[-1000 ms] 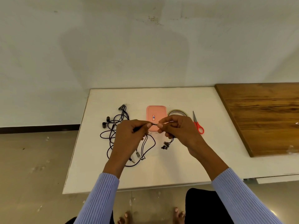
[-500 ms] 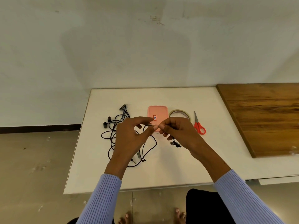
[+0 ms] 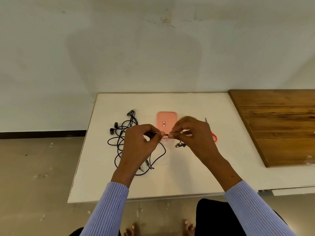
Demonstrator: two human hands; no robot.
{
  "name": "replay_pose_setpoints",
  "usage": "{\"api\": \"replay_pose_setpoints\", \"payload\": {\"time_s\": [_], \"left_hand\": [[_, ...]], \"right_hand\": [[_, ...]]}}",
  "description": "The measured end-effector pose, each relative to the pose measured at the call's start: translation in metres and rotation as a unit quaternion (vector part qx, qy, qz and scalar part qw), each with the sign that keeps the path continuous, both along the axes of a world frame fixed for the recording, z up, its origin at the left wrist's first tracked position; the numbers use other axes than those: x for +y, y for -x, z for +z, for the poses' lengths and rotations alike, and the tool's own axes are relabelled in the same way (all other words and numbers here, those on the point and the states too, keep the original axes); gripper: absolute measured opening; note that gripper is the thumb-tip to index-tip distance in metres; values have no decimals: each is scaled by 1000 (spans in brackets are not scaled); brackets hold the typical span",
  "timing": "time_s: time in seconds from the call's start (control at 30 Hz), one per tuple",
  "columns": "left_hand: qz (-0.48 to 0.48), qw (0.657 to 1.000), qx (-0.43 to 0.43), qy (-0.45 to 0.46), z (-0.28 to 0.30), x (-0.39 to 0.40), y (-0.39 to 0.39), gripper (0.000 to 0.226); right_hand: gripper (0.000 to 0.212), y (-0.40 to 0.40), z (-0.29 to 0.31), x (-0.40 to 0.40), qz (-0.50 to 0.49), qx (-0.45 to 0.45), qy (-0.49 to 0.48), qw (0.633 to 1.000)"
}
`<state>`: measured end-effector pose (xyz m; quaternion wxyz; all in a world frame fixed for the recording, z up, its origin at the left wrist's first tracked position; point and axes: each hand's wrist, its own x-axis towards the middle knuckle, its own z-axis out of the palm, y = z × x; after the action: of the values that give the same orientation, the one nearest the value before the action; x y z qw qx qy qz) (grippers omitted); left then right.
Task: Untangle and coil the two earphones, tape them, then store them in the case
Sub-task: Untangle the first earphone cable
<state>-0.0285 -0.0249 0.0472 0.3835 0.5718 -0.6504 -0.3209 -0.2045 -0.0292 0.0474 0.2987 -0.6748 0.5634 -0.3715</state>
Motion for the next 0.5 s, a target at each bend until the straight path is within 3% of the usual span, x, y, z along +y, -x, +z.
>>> {"api": "replay_pose_setpoints", "payload": {"time_s": [0.13, 0.4, 0.5], "left_hand": [[-1, 1000, 4, 1, 2, 1, 1, 9], [-9, 999, 32, -22, -1, -3, -4, 11], [-15, 998, 41, -43, -2, -3, -6, 9]], "right_hand": [[5, -1, -2, -1, -1, 41, 23, 999], [15, -8, 5, 2, 76, -75, -178, 978], [21, -9, 7, 3, 124, -34, -182, 975]]}}
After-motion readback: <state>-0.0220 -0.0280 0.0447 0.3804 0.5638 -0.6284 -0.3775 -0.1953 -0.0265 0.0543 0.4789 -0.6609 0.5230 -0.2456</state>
